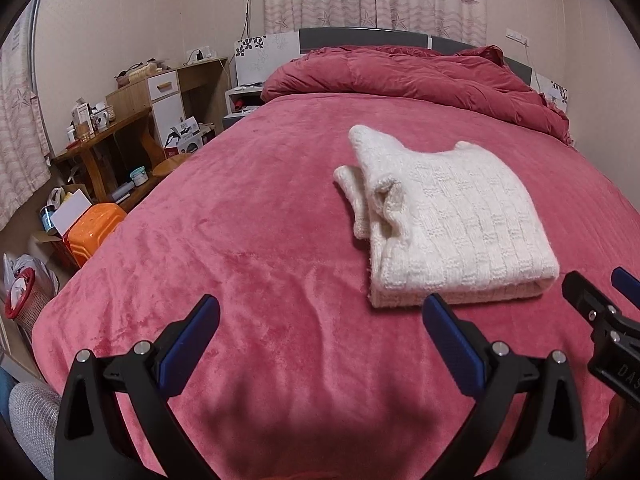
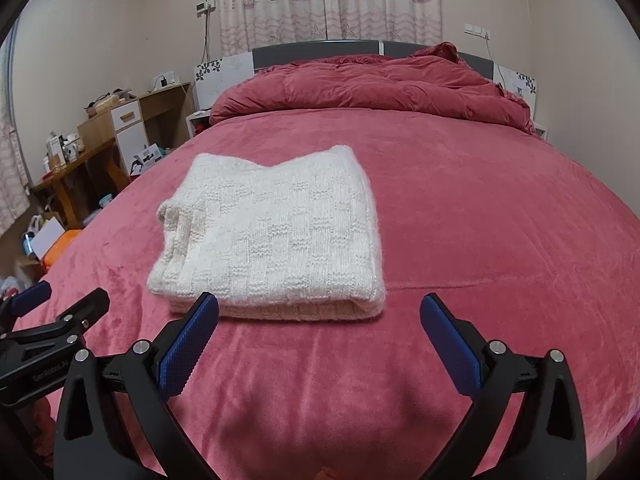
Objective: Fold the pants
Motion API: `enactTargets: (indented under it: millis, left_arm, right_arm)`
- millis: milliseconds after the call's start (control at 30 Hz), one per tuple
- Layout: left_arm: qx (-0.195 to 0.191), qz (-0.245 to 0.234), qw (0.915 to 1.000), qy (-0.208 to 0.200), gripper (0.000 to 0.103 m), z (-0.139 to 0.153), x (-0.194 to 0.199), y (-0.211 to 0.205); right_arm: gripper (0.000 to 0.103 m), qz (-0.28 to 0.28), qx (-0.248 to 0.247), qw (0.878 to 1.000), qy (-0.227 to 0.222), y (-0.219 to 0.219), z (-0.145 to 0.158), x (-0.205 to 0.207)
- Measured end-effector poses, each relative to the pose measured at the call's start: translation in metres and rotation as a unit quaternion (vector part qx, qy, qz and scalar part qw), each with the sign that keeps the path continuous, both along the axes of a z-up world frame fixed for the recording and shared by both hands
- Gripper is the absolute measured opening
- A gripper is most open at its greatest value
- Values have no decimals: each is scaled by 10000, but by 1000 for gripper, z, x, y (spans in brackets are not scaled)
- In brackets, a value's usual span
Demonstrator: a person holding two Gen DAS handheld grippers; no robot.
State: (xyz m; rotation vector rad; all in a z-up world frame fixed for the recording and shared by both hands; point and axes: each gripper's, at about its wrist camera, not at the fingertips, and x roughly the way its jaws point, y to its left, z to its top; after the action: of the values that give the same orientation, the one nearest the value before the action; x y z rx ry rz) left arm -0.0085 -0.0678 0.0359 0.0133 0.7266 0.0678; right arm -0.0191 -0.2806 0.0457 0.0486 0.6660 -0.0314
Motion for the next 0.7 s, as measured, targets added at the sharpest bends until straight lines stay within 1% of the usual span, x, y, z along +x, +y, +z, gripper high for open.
enactTargets:
  millis: [700]
  left_arm:
    - [-6, -54, 10000, 8, 101, 0, -3, -4]
  right_arm:
    - [100, 22, 14, 10000, 14, 0, 0, 0]
